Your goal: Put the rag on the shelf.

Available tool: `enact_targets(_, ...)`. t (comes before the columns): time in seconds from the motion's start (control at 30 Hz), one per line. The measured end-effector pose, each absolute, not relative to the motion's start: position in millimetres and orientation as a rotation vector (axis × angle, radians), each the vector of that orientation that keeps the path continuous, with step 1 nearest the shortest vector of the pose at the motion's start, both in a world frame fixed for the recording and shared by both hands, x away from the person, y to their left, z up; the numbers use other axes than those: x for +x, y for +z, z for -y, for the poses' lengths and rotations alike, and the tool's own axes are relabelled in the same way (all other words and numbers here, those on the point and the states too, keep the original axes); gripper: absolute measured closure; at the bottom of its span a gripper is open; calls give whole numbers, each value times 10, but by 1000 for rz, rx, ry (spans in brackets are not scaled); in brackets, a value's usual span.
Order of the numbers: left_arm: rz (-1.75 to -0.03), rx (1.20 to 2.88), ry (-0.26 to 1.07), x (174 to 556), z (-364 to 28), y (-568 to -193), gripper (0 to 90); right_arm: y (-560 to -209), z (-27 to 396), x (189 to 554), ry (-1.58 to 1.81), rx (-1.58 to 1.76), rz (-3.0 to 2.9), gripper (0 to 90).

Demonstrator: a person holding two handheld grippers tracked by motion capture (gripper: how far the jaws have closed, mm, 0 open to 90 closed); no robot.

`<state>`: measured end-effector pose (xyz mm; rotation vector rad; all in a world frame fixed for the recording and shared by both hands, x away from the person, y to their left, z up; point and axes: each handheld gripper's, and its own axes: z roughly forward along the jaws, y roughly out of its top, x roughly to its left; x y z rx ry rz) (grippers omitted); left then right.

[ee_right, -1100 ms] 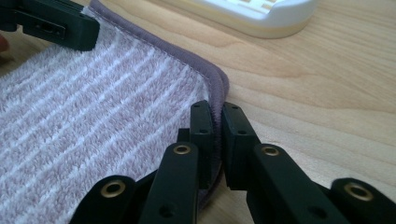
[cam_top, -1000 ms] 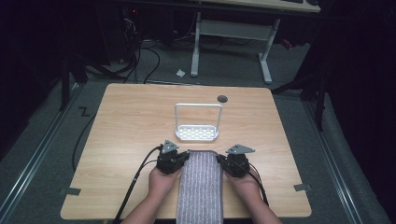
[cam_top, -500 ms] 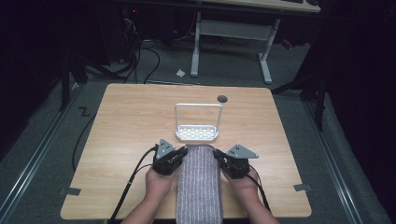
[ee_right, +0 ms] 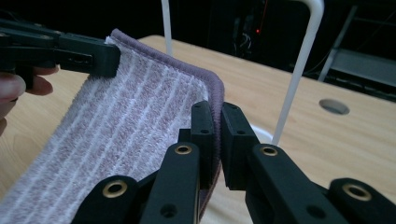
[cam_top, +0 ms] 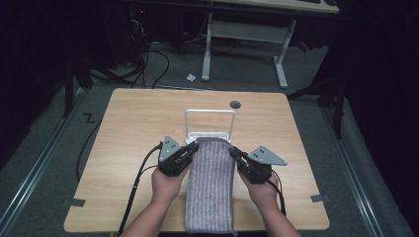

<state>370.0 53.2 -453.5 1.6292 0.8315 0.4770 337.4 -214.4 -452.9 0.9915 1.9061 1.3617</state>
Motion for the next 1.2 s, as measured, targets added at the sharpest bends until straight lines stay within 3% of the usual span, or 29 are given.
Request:
enact_targets(0.3, -780, 1568, 525, 3697, -520, -4239, 857, -4183, 2162, 3382, 1413, 936, -1823, 852)
enact_targets(1.2, -661, 1492, 616, 3779, -434, -3707, 860, -3746, 2209, 3477, 1494, 874, -1714, 852)
